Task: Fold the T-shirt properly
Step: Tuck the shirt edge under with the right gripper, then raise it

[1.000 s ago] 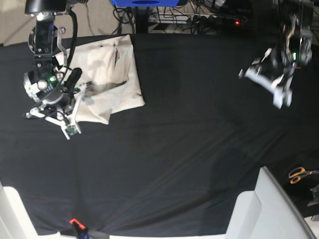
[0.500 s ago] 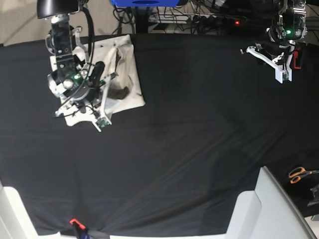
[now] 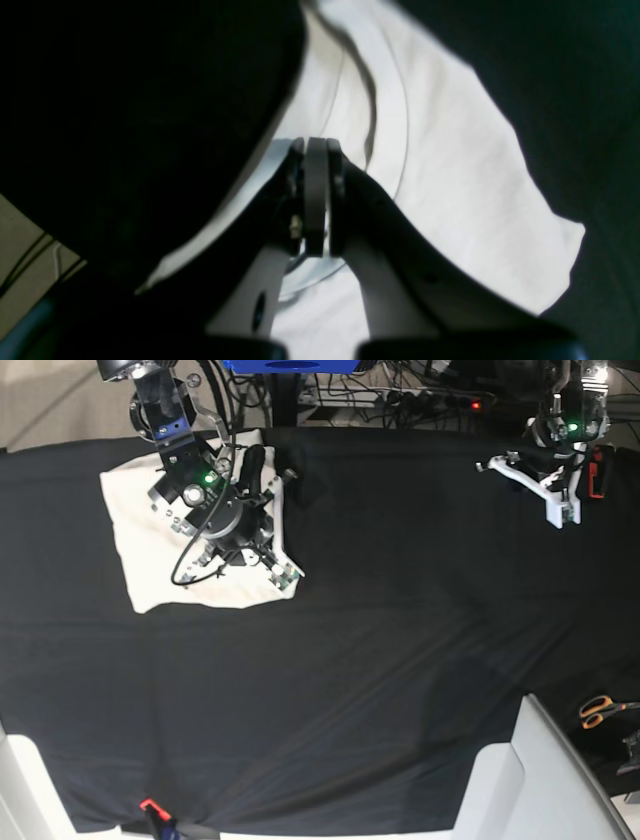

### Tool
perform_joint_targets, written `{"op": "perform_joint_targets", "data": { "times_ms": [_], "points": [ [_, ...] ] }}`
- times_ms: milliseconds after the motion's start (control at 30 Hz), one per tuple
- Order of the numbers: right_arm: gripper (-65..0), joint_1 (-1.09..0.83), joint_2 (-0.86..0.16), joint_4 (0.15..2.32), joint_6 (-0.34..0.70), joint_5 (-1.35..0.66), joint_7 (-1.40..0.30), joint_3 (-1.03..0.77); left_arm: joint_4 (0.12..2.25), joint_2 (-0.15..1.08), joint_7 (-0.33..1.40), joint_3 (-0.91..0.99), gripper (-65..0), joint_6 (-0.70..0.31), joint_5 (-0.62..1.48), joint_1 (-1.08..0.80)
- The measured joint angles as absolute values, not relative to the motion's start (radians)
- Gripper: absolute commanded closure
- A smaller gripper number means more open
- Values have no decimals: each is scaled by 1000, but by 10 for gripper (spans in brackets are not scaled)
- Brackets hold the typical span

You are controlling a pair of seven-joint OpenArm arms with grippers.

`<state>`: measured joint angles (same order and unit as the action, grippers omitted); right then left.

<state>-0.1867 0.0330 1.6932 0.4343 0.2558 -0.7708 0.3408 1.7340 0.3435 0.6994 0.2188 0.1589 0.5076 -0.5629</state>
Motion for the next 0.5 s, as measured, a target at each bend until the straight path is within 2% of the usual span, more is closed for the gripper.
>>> {"op": "perform_joint_targets", "data": {
  "times_ms": [133, 300, 500],
  "points": [
    [0, -197, 19, 1708, 428, 263, -799, 339, 1728, 344, 700, 219, 0, 171, 502, -566],
    [0, -240, 0, 1831, 427, 268, -890, 231, 1728, 344, 699, 225, 0, 168, 504, -565],
    [0, -350, 9, 1818, 436, 254, -891, 223, 1712, 344, 701, 219, 0, 171, 504, -530]
  ]
}}
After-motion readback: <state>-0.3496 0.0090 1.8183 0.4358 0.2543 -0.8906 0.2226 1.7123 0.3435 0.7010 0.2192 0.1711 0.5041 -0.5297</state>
